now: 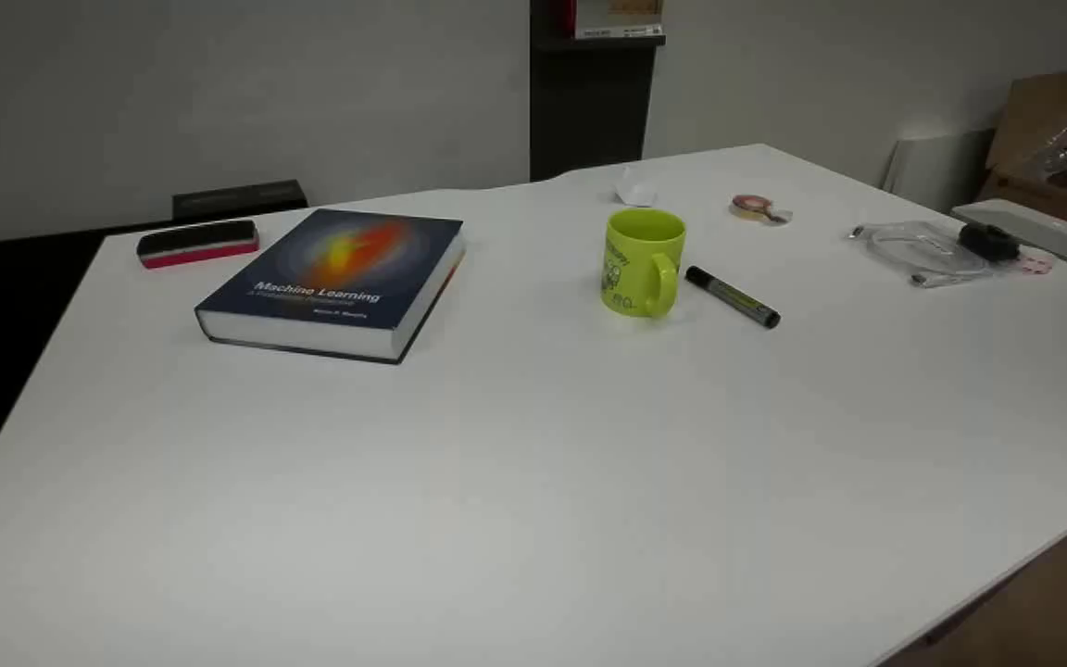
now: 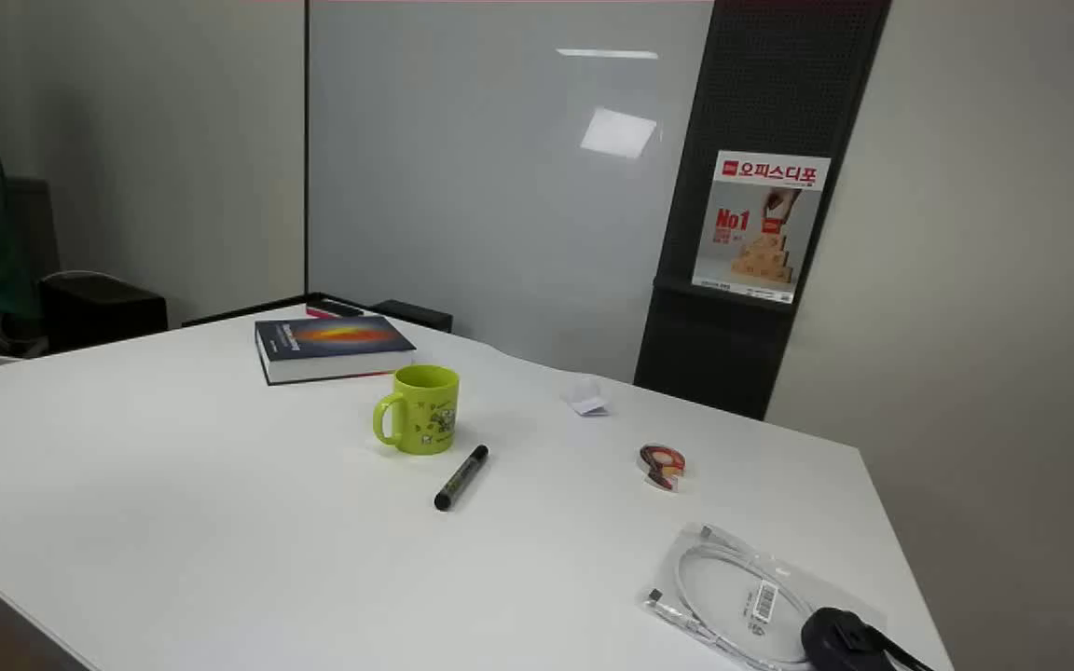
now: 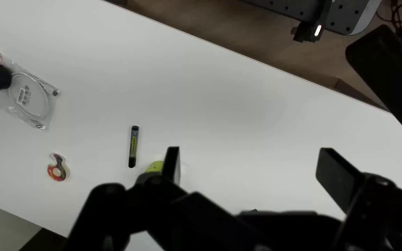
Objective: Pick up the pen from the table and put it in the yellow cup.
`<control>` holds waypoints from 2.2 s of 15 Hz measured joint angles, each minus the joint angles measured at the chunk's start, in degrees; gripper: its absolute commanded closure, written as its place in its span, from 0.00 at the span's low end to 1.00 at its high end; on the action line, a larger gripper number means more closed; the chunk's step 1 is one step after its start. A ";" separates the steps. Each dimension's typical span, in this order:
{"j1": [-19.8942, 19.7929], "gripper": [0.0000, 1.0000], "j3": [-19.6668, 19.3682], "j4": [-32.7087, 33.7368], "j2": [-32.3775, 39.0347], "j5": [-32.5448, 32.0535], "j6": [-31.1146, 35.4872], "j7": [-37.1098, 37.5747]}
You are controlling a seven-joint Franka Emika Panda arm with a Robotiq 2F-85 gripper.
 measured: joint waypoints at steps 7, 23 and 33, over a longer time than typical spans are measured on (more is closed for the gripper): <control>0.00 0.00 0.00 0.00 0.02 0.00 0.01 0.00; -12.26 0.00 -19.45 -12.05 4.71 -5.33 27.05 -7.83; -16.28 0.00 -30.74 -11.19 23.46 -5.31 42.49 -21.48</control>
